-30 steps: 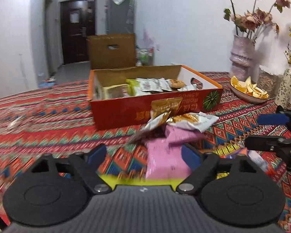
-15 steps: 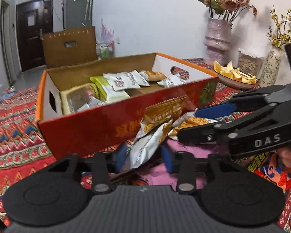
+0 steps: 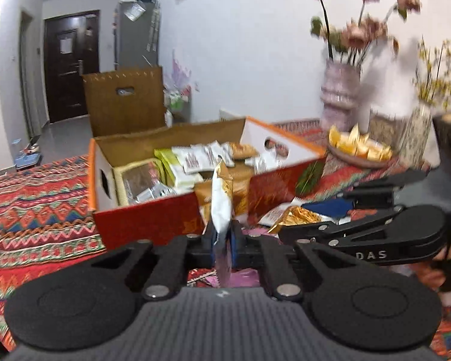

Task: Organize snacks
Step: 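Grasp a gold-wrapped packet with the left tool while the right tool grasps a cookie sachet, then carry both packets over the orange box and lower them inside, then open both tools to release the packets into the box, then withdraw both tools back toward the remaining snacks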

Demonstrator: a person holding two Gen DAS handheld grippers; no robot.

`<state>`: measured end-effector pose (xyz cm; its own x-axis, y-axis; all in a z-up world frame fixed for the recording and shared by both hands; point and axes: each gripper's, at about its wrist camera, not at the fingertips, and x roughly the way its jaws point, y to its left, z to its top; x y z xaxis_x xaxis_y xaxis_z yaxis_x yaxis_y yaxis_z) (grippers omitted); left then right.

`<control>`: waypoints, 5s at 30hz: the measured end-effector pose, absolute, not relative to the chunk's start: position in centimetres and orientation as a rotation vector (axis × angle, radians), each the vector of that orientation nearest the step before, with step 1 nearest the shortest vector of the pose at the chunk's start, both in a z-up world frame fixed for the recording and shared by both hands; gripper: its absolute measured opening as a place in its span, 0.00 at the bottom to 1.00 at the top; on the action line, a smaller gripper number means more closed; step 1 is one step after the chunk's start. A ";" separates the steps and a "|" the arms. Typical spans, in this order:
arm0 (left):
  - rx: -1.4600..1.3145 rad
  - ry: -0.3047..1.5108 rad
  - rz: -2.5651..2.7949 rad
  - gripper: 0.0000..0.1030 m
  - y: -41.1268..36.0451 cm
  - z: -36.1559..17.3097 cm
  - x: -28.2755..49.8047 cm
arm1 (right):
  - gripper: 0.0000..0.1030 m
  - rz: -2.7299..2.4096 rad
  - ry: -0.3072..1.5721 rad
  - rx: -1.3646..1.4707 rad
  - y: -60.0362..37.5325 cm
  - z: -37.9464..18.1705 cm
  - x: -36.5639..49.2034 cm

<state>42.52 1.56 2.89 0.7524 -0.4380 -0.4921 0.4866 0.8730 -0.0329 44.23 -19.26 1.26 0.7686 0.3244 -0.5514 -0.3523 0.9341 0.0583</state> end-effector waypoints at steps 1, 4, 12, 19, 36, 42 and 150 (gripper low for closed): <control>0.086 0.509 -0.488 0.08 1.8 3.6 41.5 | 0.39 0.363 0.568 -0.045 -19.5 1.8 43.4; 0.022 0.501 -0.447 0.08 2.8 5.5 37.6 | 0.39 0.347 0.519 -0.040 -20.5 3.2 40.4; -0.041 0.484 -0.334 0.08 3.8 7.1 27.5 | 0.39 0.307 0.447 -0.072 -22.8 5.8 30.7; -0.085 0.505 -0.299 0.08 3.8 6.6 21.2 | 0.39 0.278 0.443 -0.085 -24.1 5.7 22.9; -0.097 0.507 -0.312 0.08 2.2 6.7 17.2 | 0.39 0.264 0.441 -0.083 -25.2 4.9 17.5; -0.094 0.501 -0.315 0.08 1.8 7.5 19.4 | 0.39 0.258 0.442 -0.080 -25.4 4.7 18.9; -0.048 0.593 -0.215 0.93 1.9 2.3 14.9 | 0.92 0.236 0.532 -0.116 -25.3 1.1 14.9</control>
